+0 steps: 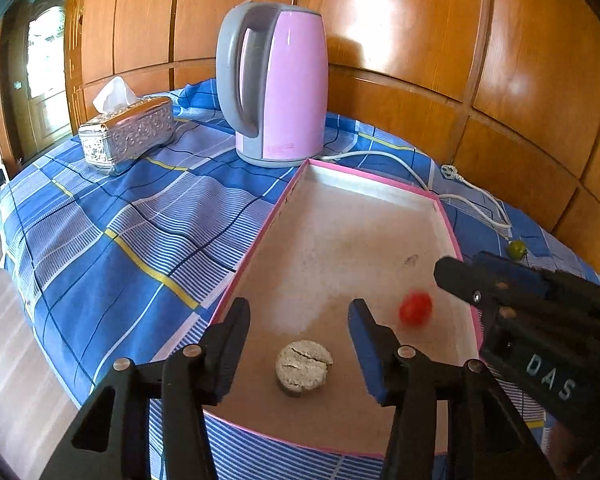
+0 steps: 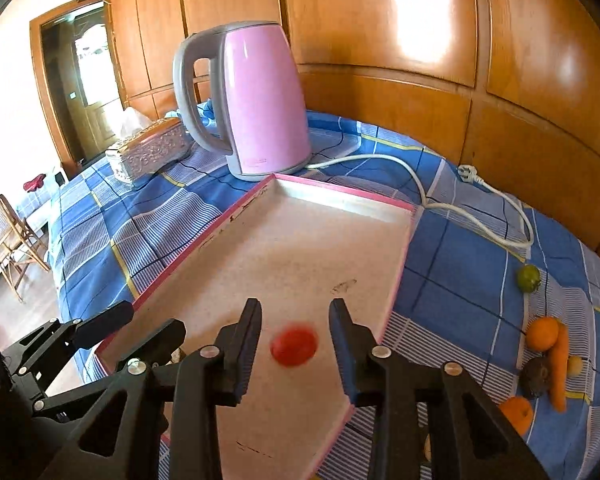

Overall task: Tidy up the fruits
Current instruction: 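Carry both items over the pink tray and open both tools to drop them, then grasp a mandarin orange with the left tool while the right tool grasps the carrot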

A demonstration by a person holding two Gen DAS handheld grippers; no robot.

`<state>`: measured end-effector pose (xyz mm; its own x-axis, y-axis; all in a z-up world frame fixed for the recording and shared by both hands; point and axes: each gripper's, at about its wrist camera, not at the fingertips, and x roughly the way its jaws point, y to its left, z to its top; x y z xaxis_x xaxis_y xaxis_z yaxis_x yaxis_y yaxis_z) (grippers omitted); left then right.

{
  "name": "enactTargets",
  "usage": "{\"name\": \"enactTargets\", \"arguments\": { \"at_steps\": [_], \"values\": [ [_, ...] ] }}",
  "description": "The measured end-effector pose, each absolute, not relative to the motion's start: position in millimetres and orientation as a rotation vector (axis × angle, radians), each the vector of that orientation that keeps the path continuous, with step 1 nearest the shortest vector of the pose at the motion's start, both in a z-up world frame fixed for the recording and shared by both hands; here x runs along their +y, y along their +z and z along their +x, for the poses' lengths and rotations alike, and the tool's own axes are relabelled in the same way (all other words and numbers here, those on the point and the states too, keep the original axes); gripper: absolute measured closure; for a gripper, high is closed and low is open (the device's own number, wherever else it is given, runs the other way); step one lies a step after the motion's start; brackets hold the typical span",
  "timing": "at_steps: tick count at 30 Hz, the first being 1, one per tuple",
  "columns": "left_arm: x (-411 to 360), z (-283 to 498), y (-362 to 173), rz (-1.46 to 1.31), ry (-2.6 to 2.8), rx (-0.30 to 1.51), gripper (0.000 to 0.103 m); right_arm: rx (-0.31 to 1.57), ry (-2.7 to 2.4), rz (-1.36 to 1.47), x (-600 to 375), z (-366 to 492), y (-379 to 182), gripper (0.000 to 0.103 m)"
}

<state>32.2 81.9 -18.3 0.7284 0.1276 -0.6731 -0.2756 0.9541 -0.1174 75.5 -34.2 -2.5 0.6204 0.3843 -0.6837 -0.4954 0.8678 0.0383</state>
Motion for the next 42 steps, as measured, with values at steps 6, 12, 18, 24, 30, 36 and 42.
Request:
{"name": "enactTargets", "arguments": {
  "at_steps": [6, 12, 18, 24, 30, 36, 42],
  "values": [
    [76, 29, -20, -0.211, 0.209, 0.727, 0.051, 0.764, 0.462, -0.094, -55, 65, -7, 0.065],
    [64, 24, -16, -0.198, 0.184, 0.717, 0.051, 0.778, 0.386, -0.028, -86, 54, -10, 0.065],
    [46, 21, -12, -0.163, 0.130, 0.714, 0.051, 0.781, 0.317, -0.004, -117, 39, -14, 0.065],
    [25, 18, -6, -0.127, 0.066, 0.704, 0.051, 0.780, 0.226, 0.026, -154, 26, -18, 0.065],
    [4, 16, -2, -0.102, -0.019, 0.702, 0.051, 0.799, 0.115, 0.071, -198, 17, -27, 0.065],
    [-26, 17, -3, -0.052, -0.126, 0.712, 0.051, 0.846, 0.017, 0.100, -232, 13, -44, 0.065],
    [-57, 18, -10, -0.003, -0.218, 0.745, 0.051, 0.877, -0.018, 0.111, -248, 8, -57, 0.065]
  ]
}}
